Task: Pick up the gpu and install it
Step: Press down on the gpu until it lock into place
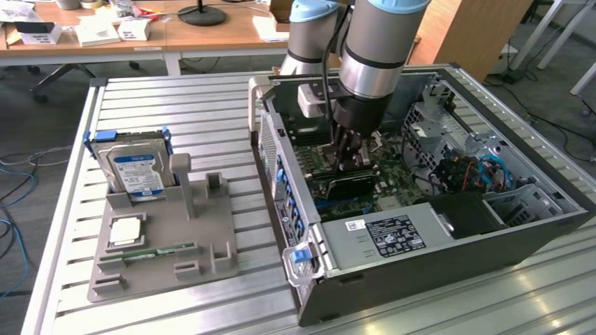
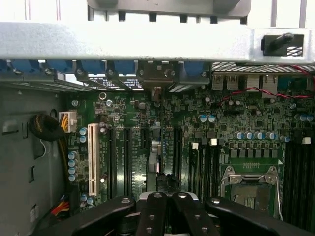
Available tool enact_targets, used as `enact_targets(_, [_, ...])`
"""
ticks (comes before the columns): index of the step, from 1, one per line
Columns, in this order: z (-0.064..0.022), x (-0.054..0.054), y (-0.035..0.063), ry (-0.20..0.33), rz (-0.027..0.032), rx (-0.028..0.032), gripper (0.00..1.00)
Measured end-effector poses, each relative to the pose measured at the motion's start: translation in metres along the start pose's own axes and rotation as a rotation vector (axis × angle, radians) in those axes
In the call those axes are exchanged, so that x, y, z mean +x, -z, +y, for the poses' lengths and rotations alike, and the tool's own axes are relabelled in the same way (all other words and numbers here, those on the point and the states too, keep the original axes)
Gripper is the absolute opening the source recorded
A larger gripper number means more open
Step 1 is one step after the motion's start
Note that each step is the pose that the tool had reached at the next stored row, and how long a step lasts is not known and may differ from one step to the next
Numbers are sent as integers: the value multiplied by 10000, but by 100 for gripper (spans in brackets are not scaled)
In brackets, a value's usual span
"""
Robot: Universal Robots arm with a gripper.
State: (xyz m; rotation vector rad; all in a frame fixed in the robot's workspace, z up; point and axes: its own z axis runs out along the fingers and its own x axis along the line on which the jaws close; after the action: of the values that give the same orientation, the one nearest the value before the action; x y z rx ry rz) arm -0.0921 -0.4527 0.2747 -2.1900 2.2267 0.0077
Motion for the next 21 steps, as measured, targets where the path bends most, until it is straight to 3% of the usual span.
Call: enact_targets(21, [10, -12, -30, 1, -1, 1, 11])
